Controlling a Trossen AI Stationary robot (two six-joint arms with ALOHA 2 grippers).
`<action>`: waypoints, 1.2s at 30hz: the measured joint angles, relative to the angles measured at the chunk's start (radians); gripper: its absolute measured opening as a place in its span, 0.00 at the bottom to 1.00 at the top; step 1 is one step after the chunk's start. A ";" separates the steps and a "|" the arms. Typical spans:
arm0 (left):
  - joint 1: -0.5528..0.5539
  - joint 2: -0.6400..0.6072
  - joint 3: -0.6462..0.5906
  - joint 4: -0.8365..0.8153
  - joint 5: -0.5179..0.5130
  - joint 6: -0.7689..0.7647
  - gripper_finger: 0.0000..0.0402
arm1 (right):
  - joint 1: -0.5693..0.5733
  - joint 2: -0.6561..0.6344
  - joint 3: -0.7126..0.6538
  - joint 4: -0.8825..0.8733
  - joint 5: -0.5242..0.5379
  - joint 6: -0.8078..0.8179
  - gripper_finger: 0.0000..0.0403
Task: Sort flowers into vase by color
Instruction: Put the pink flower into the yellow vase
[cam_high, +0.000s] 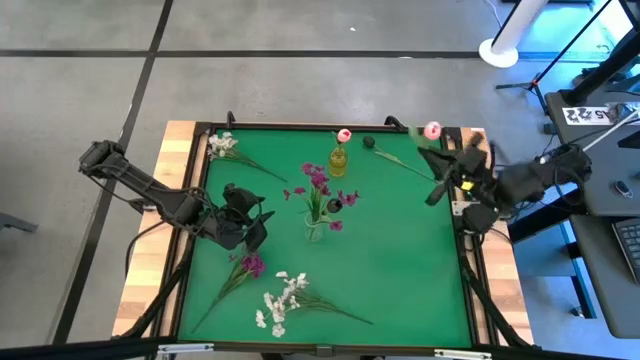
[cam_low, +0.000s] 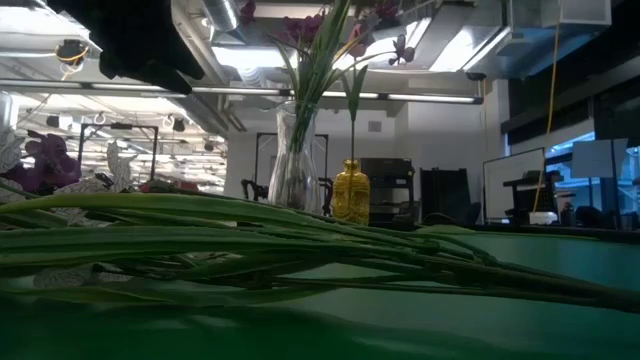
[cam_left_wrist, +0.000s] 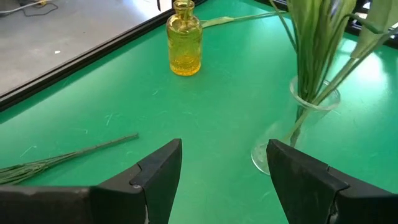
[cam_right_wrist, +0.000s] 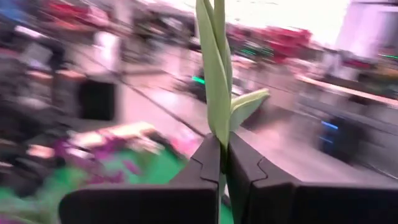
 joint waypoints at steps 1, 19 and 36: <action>0.004 0.000 0.000 0.000 0.000 0.000 0.57 | -0.037 0.001 0.000 0.054 -0.104 -0.033 0.01; 0.018 0.000 0.000 0.000 0.000 0.000 0.57 | -0.922 0.250 0.001 0.389 -1.408 -0.132 0.01; 0.079 0.000 0.000 0.037 -0.085 0.063 0.57 | -1.175 0.593 0.000 0.725 -1.916 0.049 0.01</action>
